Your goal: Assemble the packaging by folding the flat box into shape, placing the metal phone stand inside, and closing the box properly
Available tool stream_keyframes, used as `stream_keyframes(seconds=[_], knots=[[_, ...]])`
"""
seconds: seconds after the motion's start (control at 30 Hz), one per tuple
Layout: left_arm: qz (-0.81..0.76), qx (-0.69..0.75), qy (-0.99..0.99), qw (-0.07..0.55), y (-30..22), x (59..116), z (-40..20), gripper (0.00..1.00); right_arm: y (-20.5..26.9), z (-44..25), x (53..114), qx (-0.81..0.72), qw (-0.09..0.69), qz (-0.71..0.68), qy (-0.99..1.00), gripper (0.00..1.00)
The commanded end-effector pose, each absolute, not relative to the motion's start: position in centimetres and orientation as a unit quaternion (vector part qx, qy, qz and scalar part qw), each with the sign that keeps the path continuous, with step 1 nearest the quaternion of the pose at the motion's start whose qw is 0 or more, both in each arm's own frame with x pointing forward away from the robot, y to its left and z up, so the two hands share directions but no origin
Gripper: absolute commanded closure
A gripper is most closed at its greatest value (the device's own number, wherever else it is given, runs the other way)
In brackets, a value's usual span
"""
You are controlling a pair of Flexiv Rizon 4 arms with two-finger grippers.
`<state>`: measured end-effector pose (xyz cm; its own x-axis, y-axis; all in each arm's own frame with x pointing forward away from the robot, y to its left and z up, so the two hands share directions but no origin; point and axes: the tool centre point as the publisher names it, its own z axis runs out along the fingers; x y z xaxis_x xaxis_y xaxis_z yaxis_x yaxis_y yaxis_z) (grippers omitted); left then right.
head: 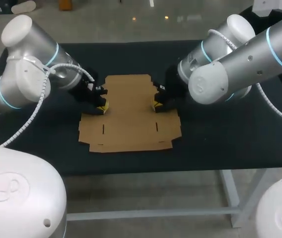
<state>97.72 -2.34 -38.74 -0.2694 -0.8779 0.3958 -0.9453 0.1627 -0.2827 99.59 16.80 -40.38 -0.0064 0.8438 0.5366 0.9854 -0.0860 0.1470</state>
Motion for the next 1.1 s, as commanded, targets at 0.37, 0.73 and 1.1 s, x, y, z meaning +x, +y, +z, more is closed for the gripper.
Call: stream_keyframes(seconds=[0.37,0.73,1.1], knots=[[0.229,0.594,-0.769,0.059,-3.3,97.3,-38.9,1.0,17.7,-40.5,100.5,-0.685,0.137,-0.248,-0.671,1.0],[0.216,0.588,-0.777,0.06,-3.9,97.7,-39.4,1.0,17.8,-41.2,99.9,-0.689,0.131,-0.237,-0.672,1.0],[0.209,0.587,-0.78,0.057,-4.3,98.2,-39.7,1.0,18.1,-41.5,100.0,-0.688,0.129,-0.23,-0.676,1.0]])
